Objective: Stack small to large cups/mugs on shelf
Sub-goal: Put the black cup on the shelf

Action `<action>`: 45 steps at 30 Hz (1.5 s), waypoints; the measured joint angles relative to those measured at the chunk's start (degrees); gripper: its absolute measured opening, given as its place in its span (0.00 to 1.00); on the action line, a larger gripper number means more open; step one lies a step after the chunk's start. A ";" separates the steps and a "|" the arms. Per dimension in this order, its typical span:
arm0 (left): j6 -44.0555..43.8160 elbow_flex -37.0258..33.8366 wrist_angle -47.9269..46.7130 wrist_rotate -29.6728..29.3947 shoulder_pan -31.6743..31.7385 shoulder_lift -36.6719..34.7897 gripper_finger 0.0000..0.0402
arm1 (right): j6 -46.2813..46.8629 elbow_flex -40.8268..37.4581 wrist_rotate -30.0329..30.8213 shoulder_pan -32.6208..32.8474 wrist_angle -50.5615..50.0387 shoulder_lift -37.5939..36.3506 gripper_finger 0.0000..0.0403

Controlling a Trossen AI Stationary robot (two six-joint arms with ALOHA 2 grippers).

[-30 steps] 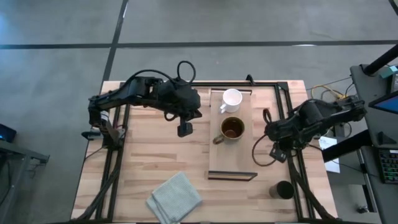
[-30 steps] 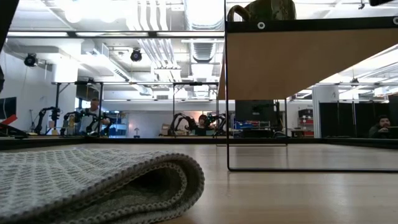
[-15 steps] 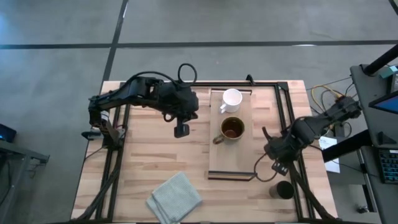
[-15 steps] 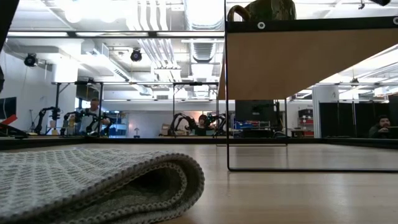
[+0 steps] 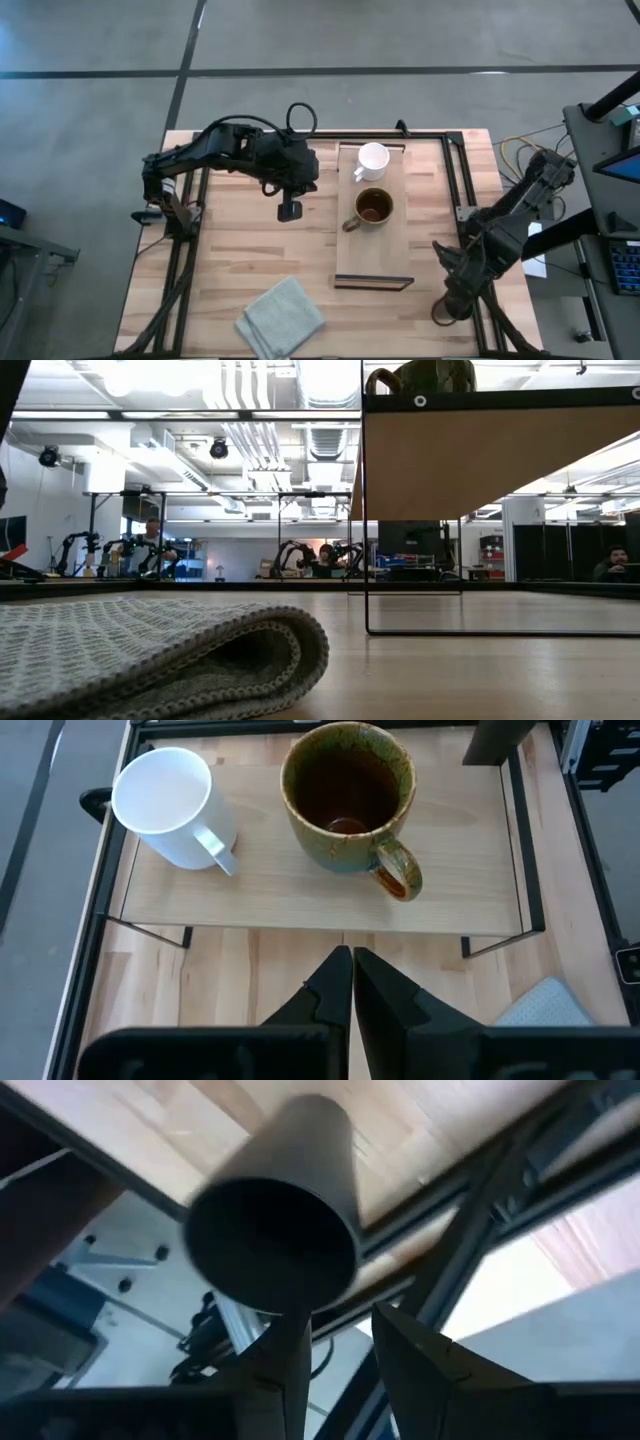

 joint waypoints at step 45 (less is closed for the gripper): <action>-0.63 0.00 0.26 -0.06 0.00 0.00 0.00 | 12.50 19.21 12.99 2.79 -15.72 -0.20 0.02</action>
